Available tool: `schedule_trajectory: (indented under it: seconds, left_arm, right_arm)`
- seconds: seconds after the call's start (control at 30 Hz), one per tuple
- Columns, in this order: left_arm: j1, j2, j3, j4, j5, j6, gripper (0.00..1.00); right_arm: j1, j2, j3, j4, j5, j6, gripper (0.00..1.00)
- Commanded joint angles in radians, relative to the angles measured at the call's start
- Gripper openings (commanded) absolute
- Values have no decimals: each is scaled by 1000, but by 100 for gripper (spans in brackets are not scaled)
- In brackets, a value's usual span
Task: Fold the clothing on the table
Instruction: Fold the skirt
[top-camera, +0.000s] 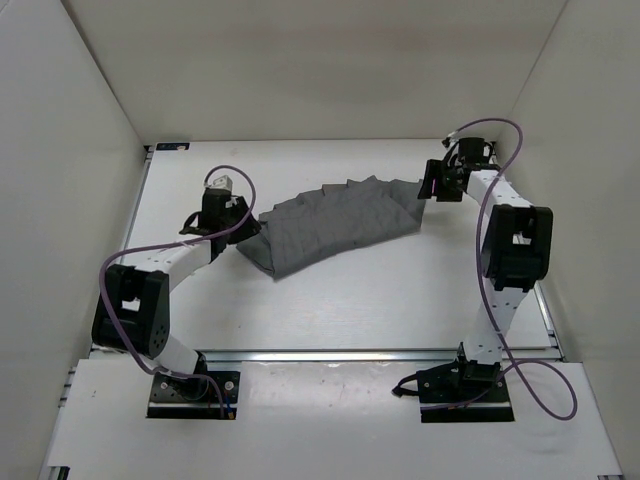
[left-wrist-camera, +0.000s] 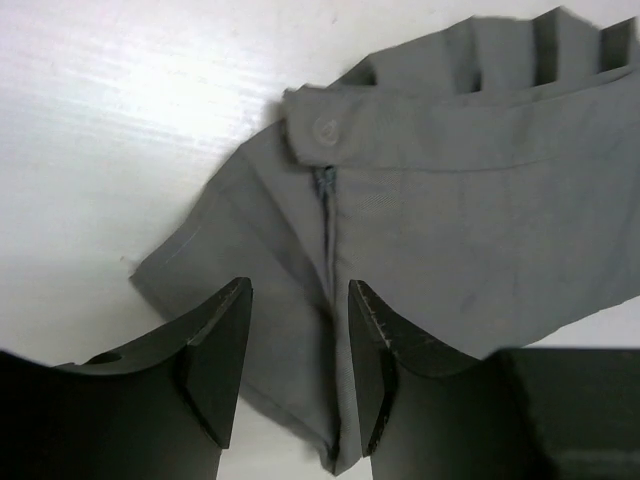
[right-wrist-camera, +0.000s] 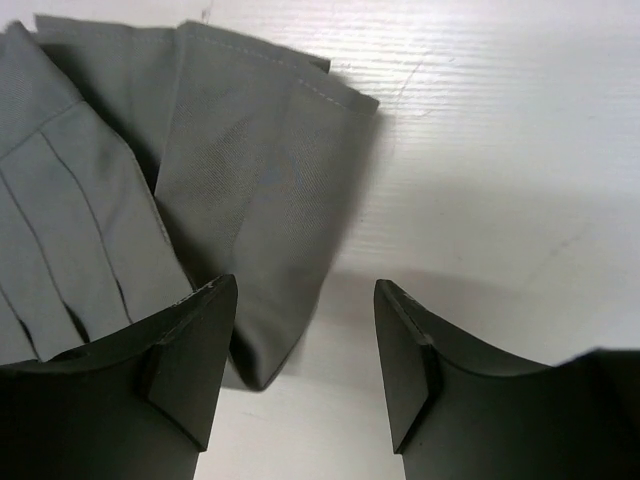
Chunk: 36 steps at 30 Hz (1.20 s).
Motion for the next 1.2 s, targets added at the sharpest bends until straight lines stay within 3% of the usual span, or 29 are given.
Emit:
schedule_trajectory:
  seconds: [0.0, 0.4, 0.43, 0.53, 0.63, 0.8, 1.0, 1.17]
  left_arm:
    - [9, -38, -30, -27, 12, -9, 54]
    - [11, -78, -140, 11, 6, -26, 54]
    - [14, -78, -140, 3, -1, -20, 54]
    - [14, -77, -139, -9, -18, -24, 54]
    - [16, -61, -136, -12, -29, -37, 50]
    - [35, 0, -118, 3, -20, -60, 35]
    - [5, 72, -69, -30, -29, -60, 37]
    - [16, 101, -74, -24, -29, -63, 30]
  right_arm:
    - [10, 55, 55, 69, -40, -10, 54]
    - [6, 212, 161, 26, -118, 12, 50]
    - [10, 227, 178, 17, -127, 9, 45]
    - [15, 233, 187, 2, -137, 15, 17]
    - [24, 211, 165, 12, -137, 24, 0]
    - [38, 155, 125, 9, -160, 30, 0]
    - [108, -47, 28, 40, -181, 33, 0]
    - [208, -181, -20, 48, -189, 47, 0]
